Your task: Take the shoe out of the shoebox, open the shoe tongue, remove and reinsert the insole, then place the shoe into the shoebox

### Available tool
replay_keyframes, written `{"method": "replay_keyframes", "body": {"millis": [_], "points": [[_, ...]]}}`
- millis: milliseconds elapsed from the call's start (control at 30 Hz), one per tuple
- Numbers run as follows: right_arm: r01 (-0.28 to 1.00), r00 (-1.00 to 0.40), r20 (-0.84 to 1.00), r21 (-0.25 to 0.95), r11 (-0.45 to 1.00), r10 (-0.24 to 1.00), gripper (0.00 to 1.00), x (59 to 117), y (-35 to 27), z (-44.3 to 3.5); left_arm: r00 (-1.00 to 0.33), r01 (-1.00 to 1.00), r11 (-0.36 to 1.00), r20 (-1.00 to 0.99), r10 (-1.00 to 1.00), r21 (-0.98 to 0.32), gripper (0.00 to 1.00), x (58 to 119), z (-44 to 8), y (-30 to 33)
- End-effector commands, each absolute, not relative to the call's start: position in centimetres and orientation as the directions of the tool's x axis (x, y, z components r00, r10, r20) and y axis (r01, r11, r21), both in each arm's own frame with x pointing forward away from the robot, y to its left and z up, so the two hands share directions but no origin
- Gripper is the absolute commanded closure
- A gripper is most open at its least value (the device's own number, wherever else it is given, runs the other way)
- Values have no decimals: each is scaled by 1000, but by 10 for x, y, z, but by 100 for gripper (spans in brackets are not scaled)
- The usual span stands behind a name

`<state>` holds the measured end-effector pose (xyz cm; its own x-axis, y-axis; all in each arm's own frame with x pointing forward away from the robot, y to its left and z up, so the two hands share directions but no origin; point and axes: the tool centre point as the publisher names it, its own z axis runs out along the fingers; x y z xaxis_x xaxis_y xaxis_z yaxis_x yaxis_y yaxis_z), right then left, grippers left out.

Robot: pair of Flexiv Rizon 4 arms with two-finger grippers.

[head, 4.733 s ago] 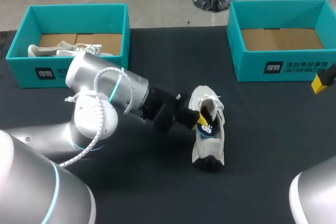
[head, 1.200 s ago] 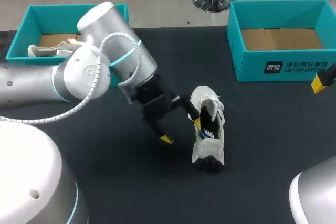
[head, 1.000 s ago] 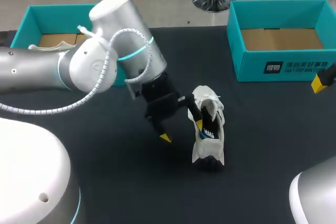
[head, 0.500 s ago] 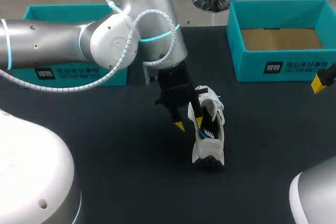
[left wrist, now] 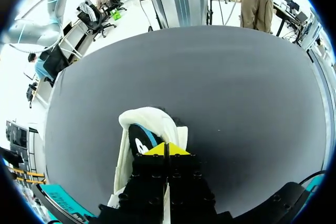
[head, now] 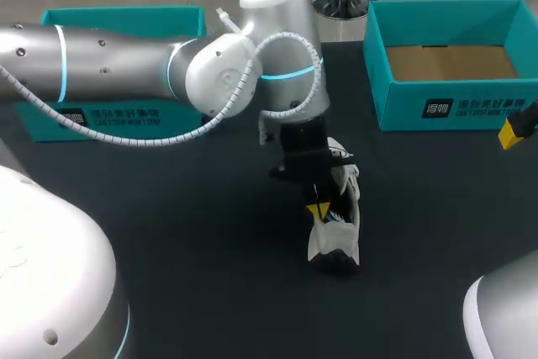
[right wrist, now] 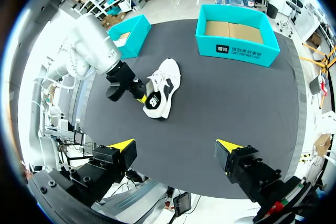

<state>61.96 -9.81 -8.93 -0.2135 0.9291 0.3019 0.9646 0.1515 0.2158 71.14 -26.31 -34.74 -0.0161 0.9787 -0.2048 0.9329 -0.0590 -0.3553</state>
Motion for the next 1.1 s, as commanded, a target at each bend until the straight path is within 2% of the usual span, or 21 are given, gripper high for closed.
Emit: {"method": "replay_keyframes", "body": {"millis": [33, 533, 1100], "points": [[966, -212, 301, 208, 153, 930, 0, 623, -97, -87, -8, 931, -56, -173, 985, -361, 100, 711, -357, -271], [966, -212, 301, 208, 153, 930, 0, 623, -97, -87, 19, 944, -79, -186, 982, -320, 100, 713, -331, -270], [966, -212, 301, 208, 153, 930, 0, 623, -97, -87, 17, 939, -59, -125, 992, -339, 100, 711, -366, -282]]}}
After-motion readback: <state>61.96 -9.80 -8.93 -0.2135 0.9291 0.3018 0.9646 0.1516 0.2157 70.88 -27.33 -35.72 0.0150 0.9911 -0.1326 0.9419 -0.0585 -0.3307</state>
